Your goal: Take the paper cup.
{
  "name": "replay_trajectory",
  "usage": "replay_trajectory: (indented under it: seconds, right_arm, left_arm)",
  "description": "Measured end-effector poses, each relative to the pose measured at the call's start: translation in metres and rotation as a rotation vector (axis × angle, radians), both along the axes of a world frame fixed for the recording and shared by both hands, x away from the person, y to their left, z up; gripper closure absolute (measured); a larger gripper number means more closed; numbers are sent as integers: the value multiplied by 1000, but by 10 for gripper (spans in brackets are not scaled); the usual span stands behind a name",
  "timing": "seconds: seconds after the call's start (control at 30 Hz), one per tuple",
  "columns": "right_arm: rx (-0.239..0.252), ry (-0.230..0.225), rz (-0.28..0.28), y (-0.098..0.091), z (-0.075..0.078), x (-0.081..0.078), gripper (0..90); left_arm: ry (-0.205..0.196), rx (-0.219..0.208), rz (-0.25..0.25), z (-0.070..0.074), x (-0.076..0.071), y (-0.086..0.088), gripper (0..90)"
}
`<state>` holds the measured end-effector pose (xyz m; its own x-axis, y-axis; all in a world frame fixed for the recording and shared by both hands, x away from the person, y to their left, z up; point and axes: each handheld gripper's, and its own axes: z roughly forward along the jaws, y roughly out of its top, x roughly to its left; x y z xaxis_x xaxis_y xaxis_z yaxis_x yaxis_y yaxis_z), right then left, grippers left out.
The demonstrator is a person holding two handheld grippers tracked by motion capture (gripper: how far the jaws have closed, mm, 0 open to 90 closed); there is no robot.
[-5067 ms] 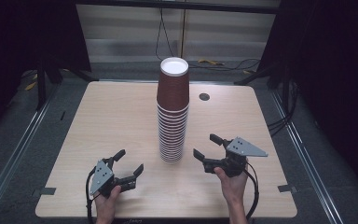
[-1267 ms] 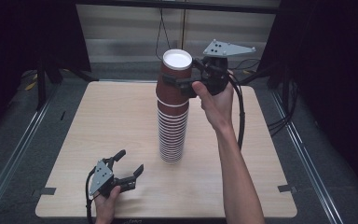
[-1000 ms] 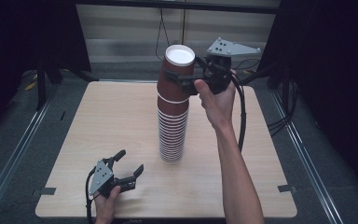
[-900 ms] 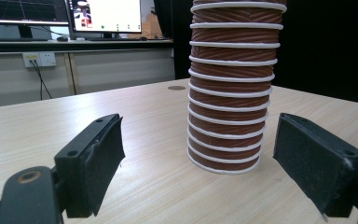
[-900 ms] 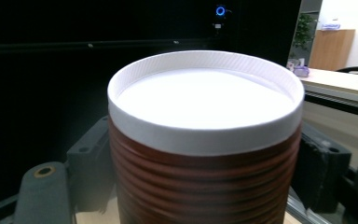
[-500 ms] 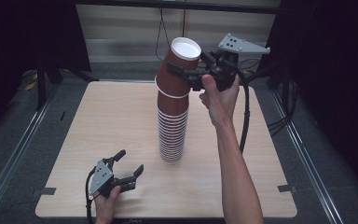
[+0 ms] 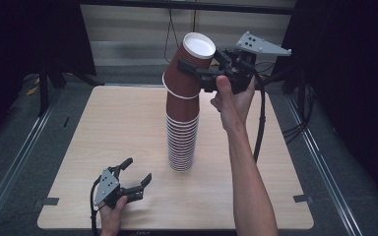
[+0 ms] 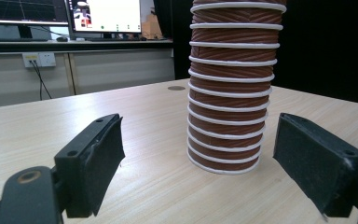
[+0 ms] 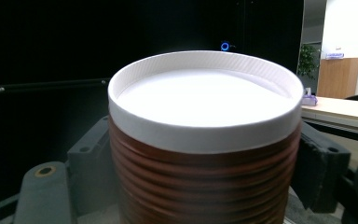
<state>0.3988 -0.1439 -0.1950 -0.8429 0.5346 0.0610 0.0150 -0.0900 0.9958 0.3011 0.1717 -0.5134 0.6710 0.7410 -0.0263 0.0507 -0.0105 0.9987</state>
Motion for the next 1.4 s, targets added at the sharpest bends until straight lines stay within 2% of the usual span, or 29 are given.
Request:
replay_trajectory:
  seconds: [0.13,0.3,0.93,1.4]
  right_arm:
    - [10,-10,21,-3,4,-3,211]
    - [7,-21,21,-3,8,-6,212]
    - [45,-29,-12,-25,17,-18,213]
    - [28,-29,-54,-40,22,-23,213]
  left_arm:
    - [0,1,0,0,0,0,156]
    - [0,0,1,0,0,0,155]
    - [5,-4,-2,0,0,0,156]
    - [6,-4,-3,0,0,0,156]
